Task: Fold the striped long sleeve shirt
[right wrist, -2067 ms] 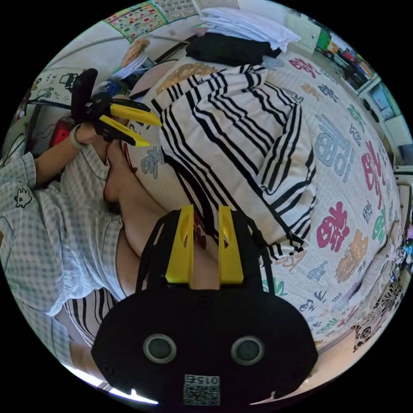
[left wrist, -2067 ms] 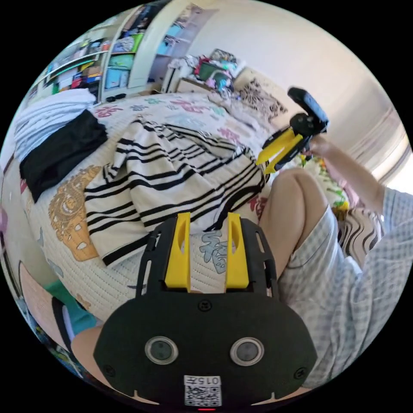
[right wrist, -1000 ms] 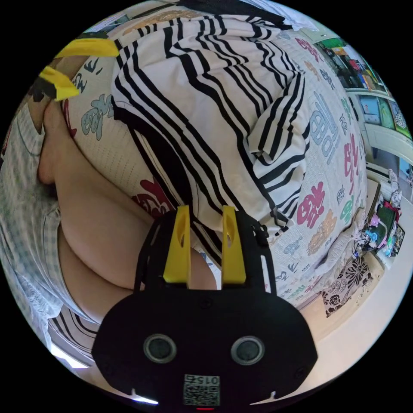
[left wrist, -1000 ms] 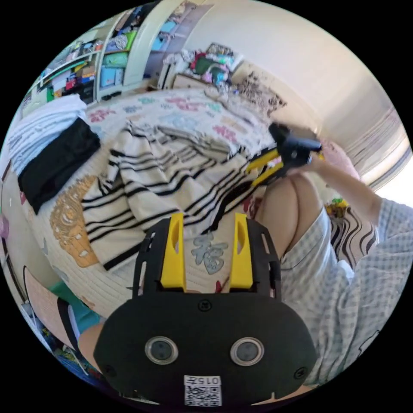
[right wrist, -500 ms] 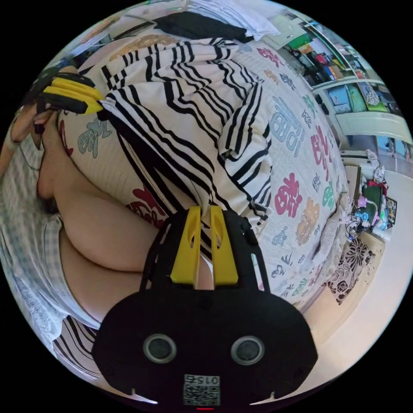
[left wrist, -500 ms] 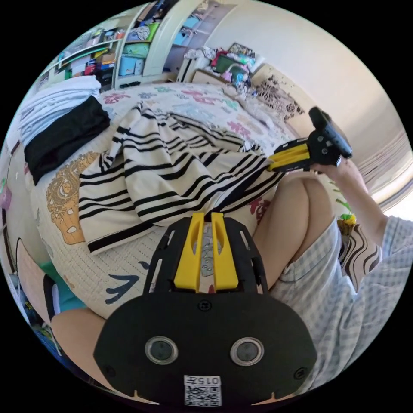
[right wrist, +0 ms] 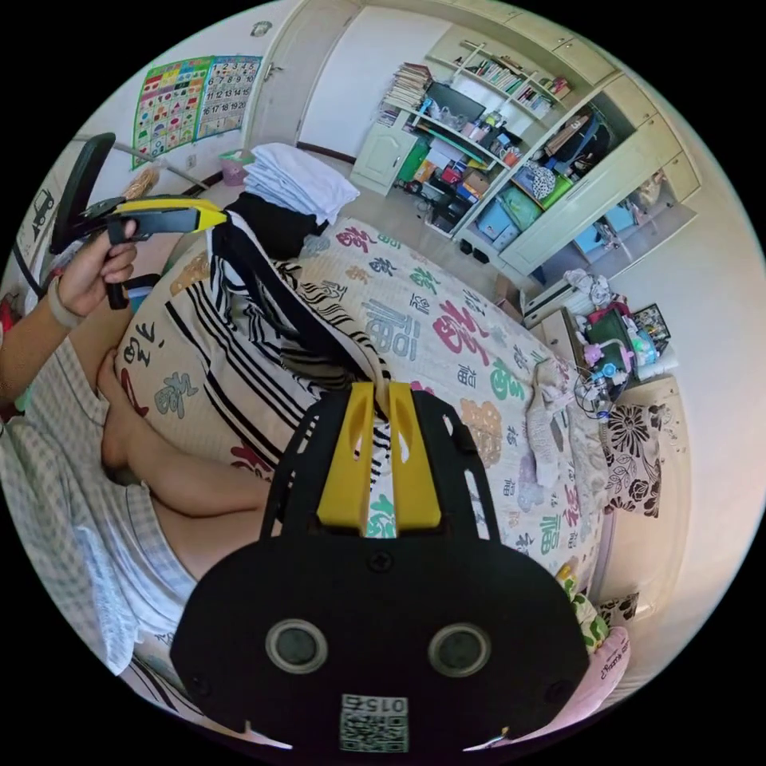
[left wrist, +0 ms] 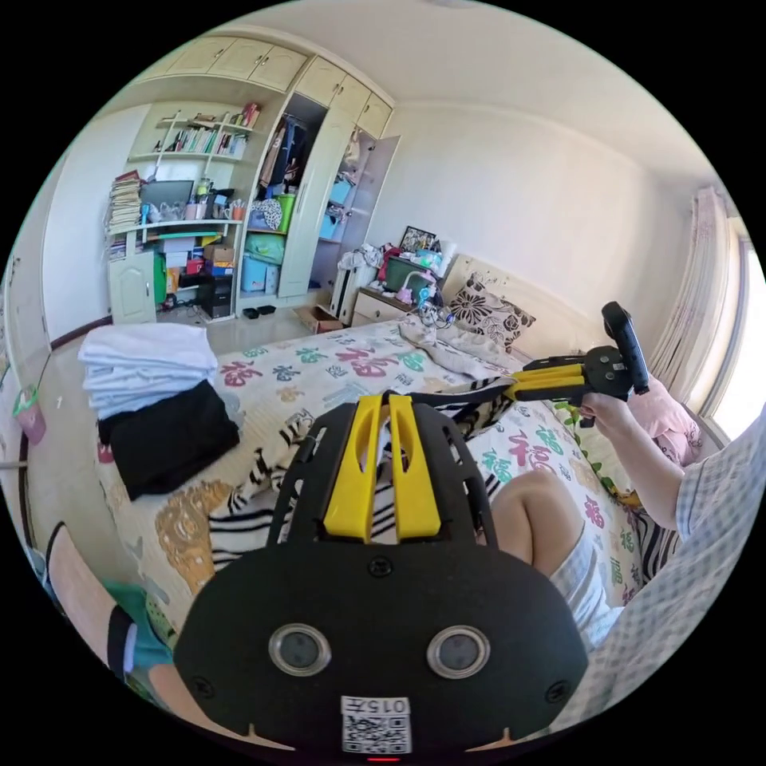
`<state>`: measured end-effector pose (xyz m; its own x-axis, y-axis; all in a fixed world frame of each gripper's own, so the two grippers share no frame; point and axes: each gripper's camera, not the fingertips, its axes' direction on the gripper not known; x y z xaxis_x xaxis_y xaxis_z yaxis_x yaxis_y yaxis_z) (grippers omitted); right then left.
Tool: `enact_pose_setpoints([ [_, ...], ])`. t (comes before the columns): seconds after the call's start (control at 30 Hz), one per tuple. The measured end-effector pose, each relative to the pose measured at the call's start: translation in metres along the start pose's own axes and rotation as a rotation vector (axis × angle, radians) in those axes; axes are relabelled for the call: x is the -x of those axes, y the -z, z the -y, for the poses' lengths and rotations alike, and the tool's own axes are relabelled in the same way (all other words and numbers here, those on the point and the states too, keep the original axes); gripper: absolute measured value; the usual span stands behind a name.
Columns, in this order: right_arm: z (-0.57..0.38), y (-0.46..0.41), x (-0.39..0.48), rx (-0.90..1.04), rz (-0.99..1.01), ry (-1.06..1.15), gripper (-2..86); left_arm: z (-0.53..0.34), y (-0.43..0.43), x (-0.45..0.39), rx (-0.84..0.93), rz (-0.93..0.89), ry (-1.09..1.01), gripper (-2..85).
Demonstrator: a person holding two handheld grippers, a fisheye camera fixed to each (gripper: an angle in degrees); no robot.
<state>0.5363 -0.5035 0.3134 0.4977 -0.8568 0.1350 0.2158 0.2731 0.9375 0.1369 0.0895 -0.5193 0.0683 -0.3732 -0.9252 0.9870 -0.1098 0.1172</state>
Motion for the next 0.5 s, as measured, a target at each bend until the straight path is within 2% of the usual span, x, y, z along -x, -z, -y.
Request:
enact_pose_setpoints([
  [0.27, 0.088, -0.026, -0.151, 0.009, -0.018, -0.059, 3.9, 0.145, -0.088, 0.055, -0.049, 0.011, -0.106, -0.1],
  [0.4, 0.162, -0.082, -0.26, 0.031, 0.001, -0.293, 4.5, 0.234, -0.185, 0.108, -0.04, 0.116, 0.018, 0.3],
  [0.47, 0.163, -0.117, -0.295, 0.076, 0.091, -0.451, 5.5, 0.243, -0.22, 0.135, 0.032, 0.13, 0.056, 0.8],
  [0.5, 0.152, -0.132, -0.309, 0.055, 0.203, -0.51, 6.3, 0.238, -0.239, 0.152, 0.112, 0.104, 0.104, 1.4],
])
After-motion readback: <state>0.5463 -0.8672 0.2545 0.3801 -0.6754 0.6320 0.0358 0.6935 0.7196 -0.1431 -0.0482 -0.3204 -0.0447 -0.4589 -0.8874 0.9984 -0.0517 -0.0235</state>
